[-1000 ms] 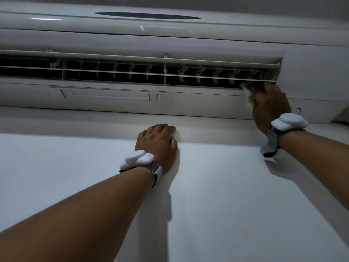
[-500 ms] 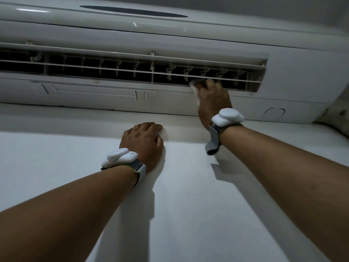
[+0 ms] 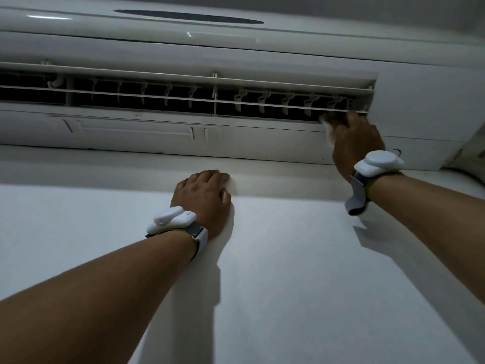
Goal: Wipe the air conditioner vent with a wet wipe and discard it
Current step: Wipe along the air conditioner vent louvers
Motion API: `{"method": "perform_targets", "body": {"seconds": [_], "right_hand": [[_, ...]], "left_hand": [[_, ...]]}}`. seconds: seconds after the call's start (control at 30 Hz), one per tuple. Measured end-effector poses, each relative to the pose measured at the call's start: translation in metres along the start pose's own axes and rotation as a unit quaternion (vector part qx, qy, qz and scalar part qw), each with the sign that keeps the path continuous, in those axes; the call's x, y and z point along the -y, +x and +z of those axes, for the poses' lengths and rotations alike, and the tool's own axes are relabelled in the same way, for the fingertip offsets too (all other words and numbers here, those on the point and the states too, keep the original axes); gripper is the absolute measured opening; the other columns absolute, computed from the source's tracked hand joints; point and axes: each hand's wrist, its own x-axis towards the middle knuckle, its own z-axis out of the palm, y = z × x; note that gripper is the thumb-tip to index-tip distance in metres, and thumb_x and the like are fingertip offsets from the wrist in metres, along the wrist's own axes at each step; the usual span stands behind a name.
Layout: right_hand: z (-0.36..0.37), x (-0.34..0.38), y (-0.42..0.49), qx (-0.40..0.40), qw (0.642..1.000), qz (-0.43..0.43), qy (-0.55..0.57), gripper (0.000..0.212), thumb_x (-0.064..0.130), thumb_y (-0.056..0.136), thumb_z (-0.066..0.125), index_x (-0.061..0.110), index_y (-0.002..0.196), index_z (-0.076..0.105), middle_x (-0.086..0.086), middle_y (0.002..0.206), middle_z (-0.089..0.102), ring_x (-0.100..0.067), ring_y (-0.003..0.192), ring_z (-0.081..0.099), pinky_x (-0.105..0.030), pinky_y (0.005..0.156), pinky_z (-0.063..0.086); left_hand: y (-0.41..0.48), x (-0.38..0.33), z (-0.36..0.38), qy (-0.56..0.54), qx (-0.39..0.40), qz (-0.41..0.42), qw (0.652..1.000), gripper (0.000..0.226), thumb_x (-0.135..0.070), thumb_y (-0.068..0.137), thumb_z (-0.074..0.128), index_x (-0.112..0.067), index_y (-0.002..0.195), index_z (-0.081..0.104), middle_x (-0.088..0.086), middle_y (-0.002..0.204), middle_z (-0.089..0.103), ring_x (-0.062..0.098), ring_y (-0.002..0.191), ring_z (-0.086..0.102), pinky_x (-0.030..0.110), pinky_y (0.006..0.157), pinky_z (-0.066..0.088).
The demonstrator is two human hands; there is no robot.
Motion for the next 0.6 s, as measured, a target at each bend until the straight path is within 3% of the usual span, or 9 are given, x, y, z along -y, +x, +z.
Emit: {"method": "perform_targets", "body": {"seconds": [0.1, 0.37, 0.6], "right_hand": [[-0.001, 0.016, 0.004, 0.004, 0.999, 0.049, 0.013, 0.035, 0.008, 0.092, 0.051, 0.016, 0.126, 0.055, -0.022, 0.111, 0.053, -0.041, 0.099, 0.051, -0.047, 0.079, 0.044], [-0.006, 0.106, 0.017, 0.033, 0.996, -0.035, 0.069, 0.055, 0.004, 0.089, 0.038, 0.020, 0.141, 0.037, -0.016, 0.126, 0.048, -0.036, 0.111, 0.044, -0.043, 0.088, 0.038], [-0.004, 0.162, 0.031, 0.047, 0.993, -0.082, 0.066, 0.057, 0.003, 0.089, 0.038, 0.016, 0.143, 0.031, -0.014, 0.131, 0.046, -0.034, 0.113, 0.044, -0.042, 0.089, 0.039]], "left_hand": [[-0.001, -0.001, 0.000, -0.004, -0.002, -0.003, 1.000, 0.039, -0.032, 0.092, 0.042, -0.033, 0.130, 0.051, -0.008, 0.139, 0.051, 0.018, 0.127, 0.044, 0.034, 0.105, 0.029], [-0.001, -0.002, -0.003, -0.006, 0.010, 0.001, 1.000, 0.041, -0.033, 0.094, 0.040, -0.034, 0.134, 0.046, -0.007, 0.142, 0.046, 0.017, 0.130, 0.040, 0.033, 0.107, 0.025], [0.003, 0.028, -0.014, 0.010, 0.110, 0.100, 0.989, 0.050, -0.038, 0.100, 0.026, -0.037, 0.150, 0.022, -0.010, 0.159, 0.020, 0.013, 0.145, 0.014, 0.032, 0.117, 0.008]]}}
